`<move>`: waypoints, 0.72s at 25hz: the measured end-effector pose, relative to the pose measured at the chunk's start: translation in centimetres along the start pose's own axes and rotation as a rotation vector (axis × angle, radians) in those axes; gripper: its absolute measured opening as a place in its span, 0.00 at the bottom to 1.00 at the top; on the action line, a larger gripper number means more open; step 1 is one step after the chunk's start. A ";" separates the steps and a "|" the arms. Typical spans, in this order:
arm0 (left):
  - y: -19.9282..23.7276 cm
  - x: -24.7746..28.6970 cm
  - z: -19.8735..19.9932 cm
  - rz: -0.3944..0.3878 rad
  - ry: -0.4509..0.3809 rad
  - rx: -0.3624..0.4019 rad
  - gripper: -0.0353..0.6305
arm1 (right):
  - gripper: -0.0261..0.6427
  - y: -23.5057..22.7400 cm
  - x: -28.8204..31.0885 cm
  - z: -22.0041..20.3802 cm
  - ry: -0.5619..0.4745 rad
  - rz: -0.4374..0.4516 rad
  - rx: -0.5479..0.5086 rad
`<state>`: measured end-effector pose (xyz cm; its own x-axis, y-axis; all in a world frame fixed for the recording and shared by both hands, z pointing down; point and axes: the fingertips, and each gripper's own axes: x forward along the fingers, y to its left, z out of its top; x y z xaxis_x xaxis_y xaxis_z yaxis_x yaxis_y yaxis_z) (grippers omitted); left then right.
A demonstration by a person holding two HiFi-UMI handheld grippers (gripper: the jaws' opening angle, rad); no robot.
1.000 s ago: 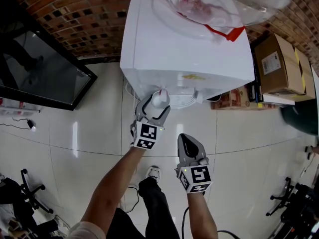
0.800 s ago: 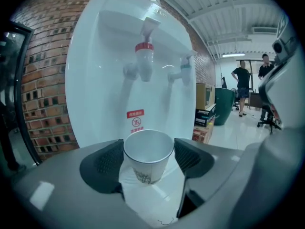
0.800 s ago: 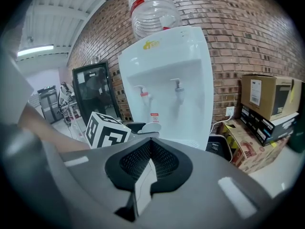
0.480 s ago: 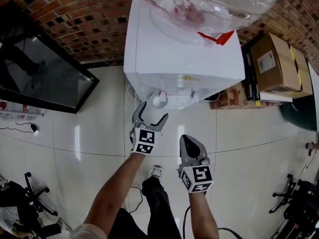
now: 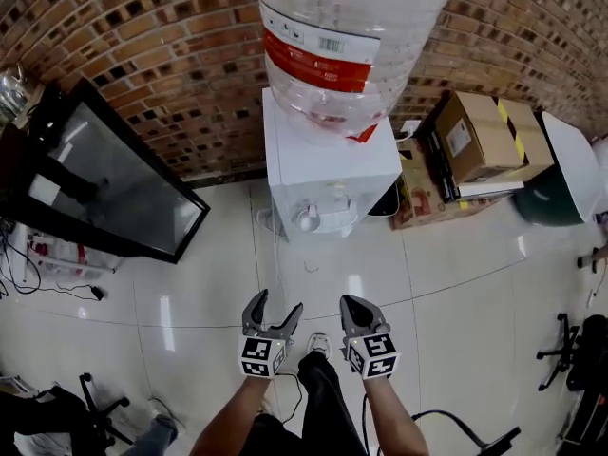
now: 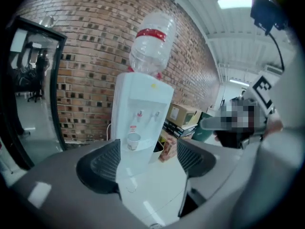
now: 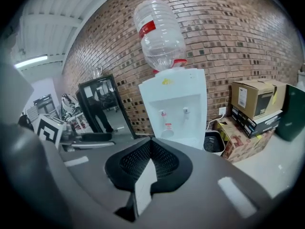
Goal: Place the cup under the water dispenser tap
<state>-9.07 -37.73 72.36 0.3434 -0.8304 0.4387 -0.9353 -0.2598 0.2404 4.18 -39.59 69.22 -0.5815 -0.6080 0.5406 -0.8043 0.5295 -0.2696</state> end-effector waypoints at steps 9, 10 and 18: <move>-3.8 -19.4 8.1 -0.027 -0.080 0.012 0.41 | 0.04 9.7 -12.8 3.6 -0.063 -0.029 -0.025; -4.0 -21.0 8.9 -0.027 -0.093 0.013 0.40 | 0.04 10.8 -14.1 3.7 -0.062 -0.037 -0.031; -5.8 -35.7 10.8 -0.077 -0.188 0.075 0.10 | 0.04 22.0 -24.3 3.1 -0.166 -0.098 0.033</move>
<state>-16.85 -11.87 45.91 0.3989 -0.8821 0.2504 -0.9129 -0.3562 0.1993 0.24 -14.96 47.68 -0.5099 -0.7465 0.4274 -0.8602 0.4449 -0.2491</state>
